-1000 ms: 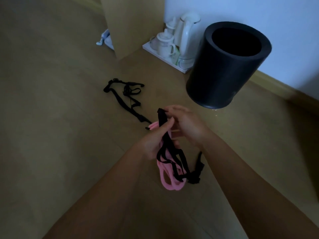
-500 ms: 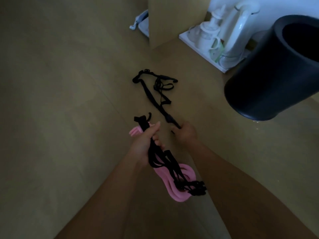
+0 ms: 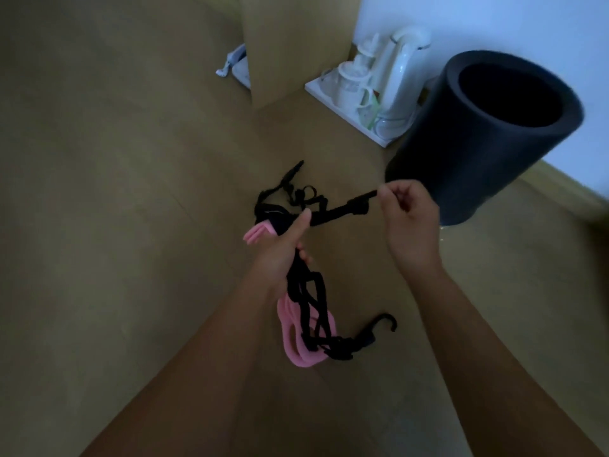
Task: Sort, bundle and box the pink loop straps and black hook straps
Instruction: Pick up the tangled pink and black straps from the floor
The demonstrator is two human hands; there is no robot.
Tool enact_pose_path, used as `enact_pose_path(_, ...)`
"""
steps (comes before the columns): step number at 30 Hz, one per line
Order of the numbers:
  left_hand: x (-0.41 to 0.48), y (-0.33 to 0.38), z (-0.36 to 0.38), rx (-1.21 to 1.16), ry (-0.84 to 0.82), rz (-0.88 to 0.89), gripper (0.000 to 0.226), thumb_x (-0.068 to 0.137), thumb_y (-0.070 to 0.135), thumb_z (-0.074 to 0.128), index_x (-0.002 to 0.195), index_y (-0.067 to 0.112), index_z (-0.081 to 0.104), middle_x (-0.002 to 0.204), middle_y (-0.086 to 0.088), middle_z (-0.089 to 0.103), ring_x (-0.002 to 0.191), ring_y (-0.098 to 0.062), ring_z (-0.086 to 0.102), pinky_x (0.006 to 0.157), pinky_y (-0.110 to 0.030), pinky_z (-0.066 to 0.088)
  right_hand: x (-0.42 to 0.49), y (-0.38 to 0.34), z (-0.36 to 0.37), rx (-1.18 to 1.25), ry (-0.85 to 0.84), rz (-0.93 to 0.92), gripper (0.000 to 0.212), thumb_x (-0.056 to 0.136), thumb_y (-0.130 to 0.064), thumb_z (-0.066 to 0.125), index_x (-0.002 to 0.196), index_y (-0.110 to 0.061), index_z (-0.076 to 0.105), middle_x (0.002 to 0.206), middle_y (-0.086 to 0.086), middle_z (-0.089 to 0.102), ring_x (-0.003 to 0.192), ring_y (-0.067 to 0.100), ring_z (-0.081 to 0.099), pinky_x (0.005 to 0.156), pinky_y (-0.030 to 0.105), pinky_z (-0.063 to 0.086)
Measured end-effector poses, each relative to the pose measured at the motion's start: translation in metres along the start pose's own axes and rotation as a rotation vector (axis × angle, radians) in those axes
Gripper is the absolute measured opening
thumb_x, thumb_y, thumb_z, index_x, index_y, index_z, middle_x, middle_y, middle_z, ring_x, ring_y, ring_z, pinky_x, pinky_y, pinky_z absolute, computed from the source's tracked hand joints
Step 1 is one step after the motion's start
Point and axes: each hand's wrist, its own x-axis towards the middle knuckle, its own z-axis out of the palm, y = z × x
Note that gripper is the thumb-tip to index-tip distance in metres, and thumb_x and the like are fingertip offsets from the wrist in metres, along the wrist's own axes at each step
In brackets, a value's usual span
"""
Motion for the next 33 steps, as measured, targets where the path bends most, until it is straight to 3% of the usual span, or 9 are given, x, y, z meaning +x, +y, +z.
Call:
enact_pose_path(5, -0.013, 0.000, 0.034, 0.038, -0.088, 0.000, 0.038, 0.086, 0.051, 0.059, 0.077, 0.014, 0.063, 0.050, 0.005, 0.047, 0.049, -0.011, 0.046, 0.058, -0.029, 0.044, -0.010, -0.062, -0.065, 0.054, -0.005, -0.190, 0.022, 0.091, -0.012, 0.058, 0.072, -0.024, 0.056, 0.066, -0.008, 0.057, 0.062, -0.001, 0.053, 0.061, 0.014, 0.046)
enact_pose_path(8, -0.022, -0.003, 0.049, 0.085, -0.133, 0.000, 0.034, 0.088, 0.044, 0.061, 0.070, 0.015, 0.061, 0.055, 0.003, 0.052, 0.051, -0.013, 0.049, 0.060, -0.029, 0.044, -0.020, -0.094, -0.094, 0.011, 0.027, -0.308, 0.018, 0.090, -0.014, 0.059, 0.074, -0.022, 0.055, 0.066, -0.003, 0.054, 0.063, 0.005, 0.051, 0.060, 0.015, 0.043)
enact_pose_path(13, -0.045, -0.008, 0.078, 0.210, -0.265, 0.061, 0.025, 0.088, 0.032, 0.064, 0.072, 0.014, 0.066, 0.061, 0.006, 0.069, 0.068, -0.013, 0.064, 0.078, -0.028, 0.048, -0.036, -0.122, -0.118, 0.128, 0.000, -0.359, 0.019, 0.089, -0.014, 0.058, 0.070, -0.015, 0.053, 0.055, -0.002, 0.045, 0.052, 0.008, 0.042, 0.051, 0.023, 0.037)
enact_pose_path(17, -0.066, -0.018, 0.093, 0.313, -0.489, -0.023, 0.021, 0.093, 0.030, 0.056, 0.082, 0.016, 0.066, 0.079, -0.001, 0.072, 0.076, -0.014, 0.066, 0.081, -0.029, 0.050, -0.042, -0.114, -0.109, 0.179, -0.064, -0.181, 0.025, 0.090, -0.014, 0.060, 0.066, -0.016, 0.052, 0.047, -0.008, 0.047, 0.043, 0.005, 0.043, 0.045, 0.018, 0.038)
enact_pose_path(21, -0.081, -0.035, 0.099, 0.339, -0.634, -0.088, 0.038, 0.104, 0.025, 0.024, 0.077, 0.018, 0.050, 0.048, 0.012, 0.063, 0.044, -0.001, 0.060, 0.044, -0.013, 0.047, -0.045, -0.092, -0.098, 0.240, -0.065, 0.040, 0.024, 0.092, -0.012, 0.058, 0.068, -0.012, 0.053, 0.050, 0.000, 0.050, 0.040, 0.006, 0.046, 0.042, 0.015, 0.040)
enact_pose_path(26, -0.079, -0.044, 0.092, 0.296, -0.759, -0.242, 0.057, 0.095, 0.048, 0.037, 0.073, 0.005, 0.068, 0.078, -0.015, 0.063, 0.065, -0.021, 0.062, 0.063, -0.028, 0.052, -0.029, -0.067, -0.107, 0.339, 0.141, 0.147, 0.022, 0.095, -0.011, 0.051, 0.073, -0.012, 0.054, 0.058, 0.001, 0.055, 0.045, 0.003, 0.051, 0.048, 0.015, 0.045)
enact_pose_path(30, -0.078, -0.042, 0.089, 0.362, -0.812, -0.255, 0.085, 0.069, 0.082, 0.040, 0.091, 0.002, 0.056, 0.064, -0.006, 0.058, 0.054, -0.015, 0.056, 0.059, -0.026, 0.048, -0.014, -0.028, -0.114, 0.419, 0.267, 0.332, 0.019, 0.096, -0.013, 0.049, 0.078, -0.013, 0.053, 0.062, 0.000, 0.054, 0.051, 0.007, 0.052, 0.056, 0.019, 0.047)
enact_pose_path(31, -0.078, -0.042, 0.088, 0.392, -0.798, -0.245, 0.084, 0.068, 0.079, 0.050, 0.099, 0.002, 0.056, 0.062, -0.002, 0.056, 0.051, -0.013, 0.053, 0.059, -0.026, 0.047, -0.012, -0.016, -0.114, 0.418, 0.277, 0.393, 0.018, 0.096, -0.013, 0.049, 0.078, -0.014, 0.052, 0.064, 0.001, 0.055, 0.054, 0.008, 0.052, 0.058, 0.020, 0.047)
enact_pose_path(33, -0.076, -0.044, 0.088, 0.376, -0.717, -0.248, 0.070, 0.076, 0.054, 0.068, 0.118, 0.000, 0.054, 0.056, 0.004, 0.052, 0.045, -0.010, 0.045, 0.053, -0.025, 0.046, -0.014, 0.007, -0.112, 0.334, 0.227, 0.505, 0.014, 0.095, -0.012, 0.050, 0.082, -0.013, 0.052, 0.068, 0.003, 0.054, 0.059, 0.011, 0.052, 0.060, 0.022, 0.048)
